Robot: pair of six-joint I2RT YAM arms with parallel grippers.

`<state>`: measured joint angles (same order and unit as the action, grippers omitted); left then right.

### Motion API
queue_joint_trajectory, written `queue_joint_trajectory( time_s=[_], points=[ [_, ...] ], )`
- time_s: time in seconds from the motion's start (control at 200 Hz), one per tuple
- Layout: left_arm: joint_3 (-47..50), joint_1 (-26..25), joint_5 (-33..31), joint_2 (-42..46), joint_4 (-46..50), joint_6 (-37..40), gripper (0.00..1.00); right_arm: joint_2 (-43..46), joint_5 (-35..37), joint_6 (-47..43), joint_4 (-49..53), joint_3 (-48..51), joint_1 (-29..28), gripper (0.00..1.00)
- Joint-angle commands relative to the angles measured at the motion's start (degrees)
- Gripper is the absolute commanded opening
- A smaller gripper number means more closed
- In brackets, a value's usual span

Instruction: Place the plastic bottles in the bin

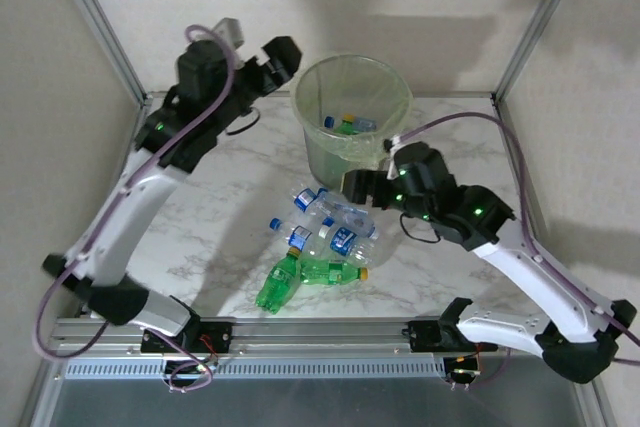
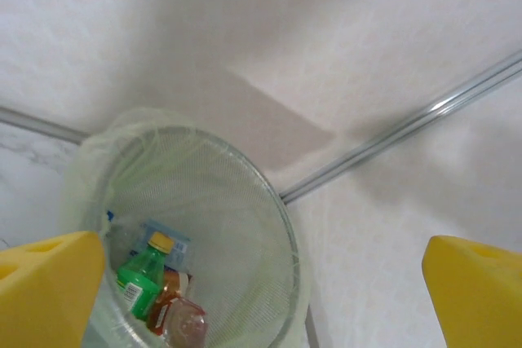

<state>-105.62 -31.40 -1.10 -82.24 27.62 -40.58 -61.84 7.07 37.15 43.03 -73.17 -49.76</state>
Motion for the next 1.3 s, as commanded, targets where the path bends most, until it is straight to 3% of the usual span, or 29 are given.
queue_joint_trajectory(
  time_s=[0.0,0.13,0.275,0.461,0.701,0.891,1.297],
  points=[
    [6.29,1.50,-4.13,3.64,-2.52,2.25,1.00,-2.70,1.06,0.67,-0.25,3.10,-4.89,0.85],
    [9.97,1.95,-5.26,6.32,5.23,4.24,0.99,-7.77,-1.26,-0.85,-1.00,4.77,-10.16,0.86],
    [20.70,1.96,-4.97,11.22,11.81,4.55,0.96,-13.66,-1.50,-3.07,-0.60,5.60,-16.25,0.85],
    [33.24,1.95,-3.65,16.64,19.37,4.46,0.93,-16.84,-4.34,-6.60,-2.85,8.95,-18.30,0.87],
    [37.60,1.95,-3.81,18.51,17.79,2.10,0.91,-23.82,-2.79,-12.49,-2.44,8.83,-20.11,0.89],
    [41.99,1.95,-3.17,20.70,15.27,-0.71,0.91,-27.81,7.00,-13.95,-3.32,9.04,-20.74,0.87],
    [43.46,1.95,-3.43,21.06,13.71,-2.00,0.90,-31.84,3.00,-17.27,-6.07,11.93,-22.06,0.85]
  ],
)
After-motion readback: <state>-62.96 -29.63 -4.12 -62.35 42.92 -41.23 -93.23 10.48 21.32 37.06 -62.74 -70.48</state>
